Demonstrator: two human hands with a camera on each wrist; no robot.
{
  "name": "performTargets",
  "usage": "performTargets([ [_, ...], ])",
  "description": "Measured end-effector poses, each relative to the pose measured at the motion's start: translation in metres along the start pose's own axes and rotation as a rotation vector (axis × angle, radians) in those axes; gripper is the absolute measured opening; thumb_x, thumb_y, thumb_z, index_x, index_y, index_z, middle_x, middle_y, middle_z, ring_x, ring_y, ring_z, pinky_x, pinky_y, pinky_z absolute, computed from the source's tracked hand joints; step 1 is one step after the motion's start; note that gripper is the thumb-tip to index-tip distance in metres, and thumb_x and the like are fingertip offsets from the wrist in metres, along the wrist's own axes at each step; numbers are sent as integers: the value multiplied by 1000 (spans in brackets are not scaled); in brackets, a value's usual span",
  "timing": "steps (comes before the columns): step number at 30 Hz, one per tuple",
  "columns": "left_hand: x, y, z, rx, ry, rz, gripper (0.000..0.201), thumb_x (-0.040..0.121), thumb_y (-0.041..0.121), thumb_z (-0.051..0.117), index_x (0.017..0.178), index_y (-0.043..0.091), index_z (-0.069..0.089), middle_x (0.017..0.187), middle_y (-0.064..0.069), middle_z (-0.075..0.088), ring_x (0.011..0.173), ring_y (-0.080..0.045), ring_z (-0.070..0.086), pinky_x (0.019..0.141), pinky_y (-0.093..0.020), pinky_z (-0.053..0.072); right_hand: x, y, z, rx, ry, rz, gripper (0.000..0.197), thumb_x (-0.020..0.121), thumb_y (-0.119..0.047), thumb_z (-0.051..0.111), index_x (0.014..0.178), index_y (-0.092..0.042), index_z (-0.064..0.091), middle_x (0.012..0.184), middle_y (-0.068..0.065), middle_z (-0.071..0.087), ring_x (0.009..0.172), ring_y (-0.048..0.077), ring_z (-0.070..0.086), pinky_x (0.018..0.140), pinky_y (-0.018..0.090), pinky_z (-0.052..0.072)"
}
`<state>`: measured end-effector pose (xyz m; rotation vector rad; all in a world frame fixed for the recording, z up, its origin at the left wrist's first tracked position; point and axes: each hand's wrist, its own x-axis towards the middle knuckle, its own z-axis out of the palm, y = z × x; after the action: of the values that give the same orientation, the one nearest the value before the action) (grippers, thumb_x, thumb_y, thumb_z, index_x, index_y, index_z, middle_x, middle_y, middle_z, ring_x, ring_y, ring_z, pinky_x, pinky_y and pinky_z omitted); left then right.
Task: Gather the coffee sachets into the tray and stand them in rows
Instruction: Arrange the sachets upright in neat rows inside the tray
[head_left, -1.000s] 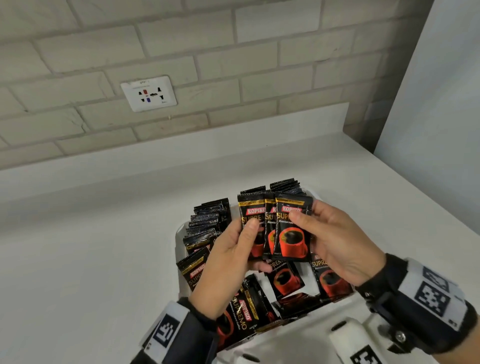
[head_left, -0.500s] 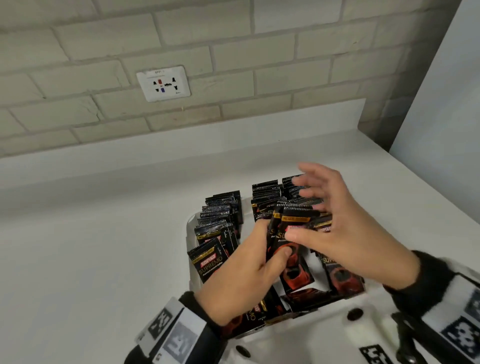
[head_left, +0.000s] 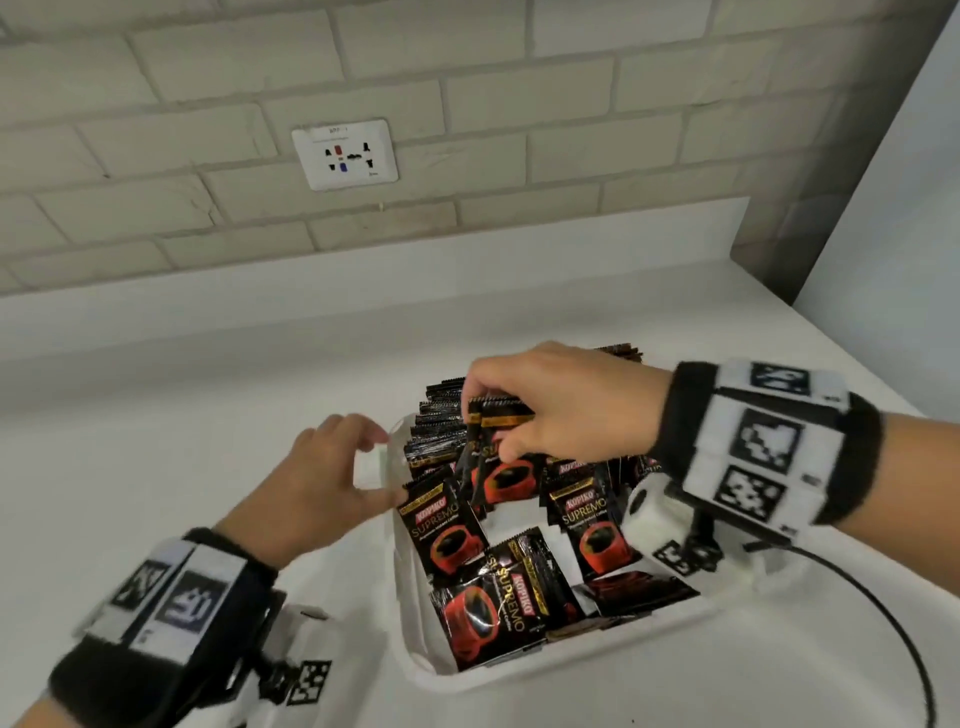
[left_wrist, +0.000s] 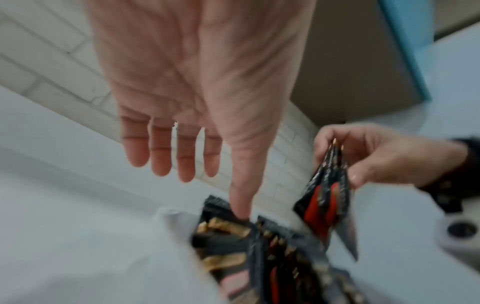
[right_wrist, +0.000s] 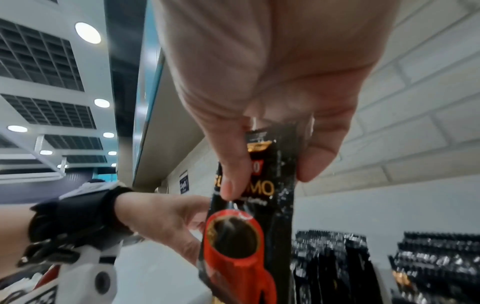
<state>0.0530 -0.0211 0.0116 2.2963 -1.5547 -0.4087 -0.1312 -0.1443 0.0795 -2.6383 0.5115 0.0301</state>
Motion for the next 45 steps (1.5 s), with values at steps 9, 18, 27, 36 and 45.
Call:
performTargets([
  [9,17,1,19,372,-117,86,39,79,50,63,109,25,62,106,3,46,96,-13,33,87,-24,38,46,-13,46,-228,-213,-53,32,83,-23,65,114,-23,55,78,-12,46,78,10,49,53,20,33],
  [18,27,-1,30,18,100,109,14,79,23,70,88,12,66,76,16,39,79,-13,45,61,-23,33,49,-4,64,-554,-127,-162,34,91,-25,53,122,-15,45,109,5,58,92,23,59,53,26,33],
  [27,6,-3,23,-273,209,78,17,79,25,69,83,30,53,74,9,56,51,-5,48,51,-17,36,50,-7,67,-652,-87,-110,37,92,-27,50,124,-12,39,86,1,49,65,16,43,43,24,22],
  [36,-1,14,37,178,2,68,65,74,48,70,116,16,34,67,15,42,68,-13,54,50,-17,28,42,-1,65,-536,-42,-27,50,87,-42,54,124,-13,36,103,4,57,84,23,58,56,29,38],
  [45,6,26,32,242,-12,3,54,78,47,66,95,20,22,67,14,38,67,-14,47,47,-16,25,8,9,17,-307,64,103,44,90,-36,52,128,-19,37,104,0,57,86,16,58,73,27,49],
])
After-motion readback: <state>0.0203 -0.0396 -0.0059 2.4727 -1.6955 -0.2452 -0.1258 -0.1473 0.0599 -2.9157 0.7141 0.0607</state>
